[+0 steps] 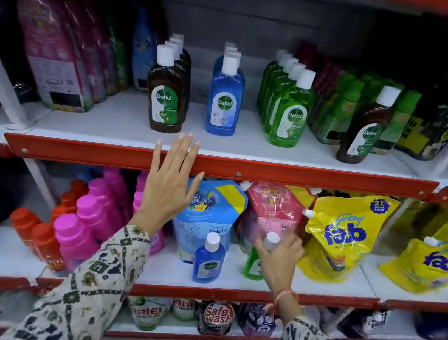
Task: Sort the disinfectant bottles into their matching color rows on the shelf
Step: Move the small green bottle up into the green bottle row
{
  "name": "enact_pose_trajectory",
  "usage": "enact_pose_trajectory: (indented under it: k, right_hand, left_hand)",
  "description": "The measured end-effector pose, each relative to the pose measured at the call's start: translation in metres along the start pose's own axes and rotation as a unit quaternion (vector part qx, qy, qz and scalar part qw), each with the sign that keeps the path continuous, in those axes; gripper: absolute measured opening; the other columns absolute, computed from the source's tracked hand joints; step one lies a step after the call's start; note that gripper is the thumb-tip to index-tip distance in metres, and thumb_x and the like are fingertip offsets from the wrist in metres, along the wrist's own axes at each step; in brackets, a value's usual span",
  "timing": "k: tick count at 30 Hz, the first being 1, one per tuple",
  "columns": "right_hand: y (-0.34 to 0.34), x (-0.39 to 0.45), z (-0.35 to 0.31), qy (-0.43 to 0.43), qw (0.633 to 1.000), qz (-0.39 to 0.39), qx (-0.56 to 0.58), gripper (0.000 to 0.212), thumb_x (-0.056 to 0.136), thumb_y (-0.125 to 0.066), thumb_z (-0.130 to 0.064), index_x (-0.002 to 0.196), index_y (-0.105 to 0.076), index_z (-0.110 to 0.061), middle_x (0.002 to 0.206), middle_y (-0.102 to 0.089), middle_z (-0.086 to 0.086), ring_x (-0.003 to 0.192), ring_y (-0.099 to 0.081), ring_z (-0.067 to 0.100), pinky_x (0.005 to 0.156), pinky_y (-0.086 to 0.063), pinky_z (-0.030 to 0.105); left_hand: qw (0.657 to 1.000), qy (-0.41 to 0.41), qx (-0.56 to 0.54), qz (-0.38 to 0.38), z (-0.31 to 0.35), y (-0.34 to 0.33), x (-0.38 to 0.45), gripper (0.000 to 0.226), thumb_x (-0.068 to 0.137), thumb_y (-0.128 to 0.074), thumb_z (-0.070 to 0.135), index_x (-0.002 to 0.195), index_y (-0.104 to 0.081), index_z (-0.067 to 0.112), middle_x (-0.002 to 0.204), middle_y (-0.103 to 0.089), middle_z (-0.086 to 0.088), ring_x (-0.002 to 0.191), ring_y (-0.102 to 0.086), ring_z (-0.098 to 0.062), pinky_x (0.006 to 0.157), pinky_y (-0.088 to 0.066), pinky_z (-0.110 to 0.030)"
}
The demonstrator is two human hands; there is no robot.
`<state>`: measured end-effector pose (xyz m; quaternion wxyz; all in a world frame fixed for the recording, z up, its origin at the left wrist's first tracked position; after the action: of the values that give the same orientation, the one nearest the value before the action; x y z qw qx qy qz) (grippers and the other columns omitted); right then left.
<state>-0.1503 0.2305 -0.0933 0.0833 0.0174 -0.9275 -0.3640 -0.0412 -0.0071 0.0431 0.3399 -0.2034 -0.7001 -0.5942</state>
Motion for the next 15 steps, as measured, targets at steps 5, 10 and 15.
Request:
enact_pose_trajectory:
  k: [5,10,15]
  right_hand:
    - [-0.031,-0.016,0.034,-0.105,0.991,-0.062,0.048,0.091,0.072,-0.081,-0.036,0.139,-0.031,0.001,0.132,-0.041,0.025,0.119,-0.047,0.044,0.1,-0.042,0.049]
    - [-0.035,-0.02,0.04,-0.128,0.989,-0.012,0.07,0.085,0.071,-0.083,-0.028,0.135,-0.036,0.001,0.124,-0.049,0.024,0.11,-0.055,0.045,0.087,-0.048,0.048]
    - [-0.018,-0.022,0.024,-0.071,0.994,0.025,0.073,0.077,0.065,-0.087,-0.03,0.125,-0.049,0.0,0.118,-0.056,0.018,0.109,-0.057,0.039,0.083,-0.049,0.045]
  left_hand:
    - [0.999,0.024,-0.012,0.024,0.003,-0.002,0.0,0.059,0.101,-0.039,0.038,0.151,-0.027,0.009,0.157,-0.034,-0.013,0.148,-0.024,-0.027,0.122,-0.006,-0.055]
    - [0.999,0.028,-0.018,0.034,-0.001,-0.003,-0.001,0.056,0.101,-0.039,0.036,0.15,-0.029,0.01,0.151,-0.041,-0.013,0.144,-0.031,-0.028,0.122,-0.007,-0.054]
    - [0.999,0.026,-0.025,0.037,0.0,-0.002,0.0,0.055,0.1,-0.041,0.035,0.149,-0.032,0.01,0.148,-0.045,-0.013,0.142,-0.034,-0.029,0.122,-0.008,-0.054]
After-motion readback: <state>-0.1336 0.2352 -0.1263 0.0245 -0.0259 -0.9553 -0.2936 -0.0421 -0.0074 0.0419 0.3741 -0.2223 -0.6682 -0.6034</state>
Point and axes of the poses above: each hand's wrist, its own x-axis towards the middle knuckle, its own y-axis out of the back of the hand, z = x × y, the point moved 6 cm from there along x, towards the middle knuckle
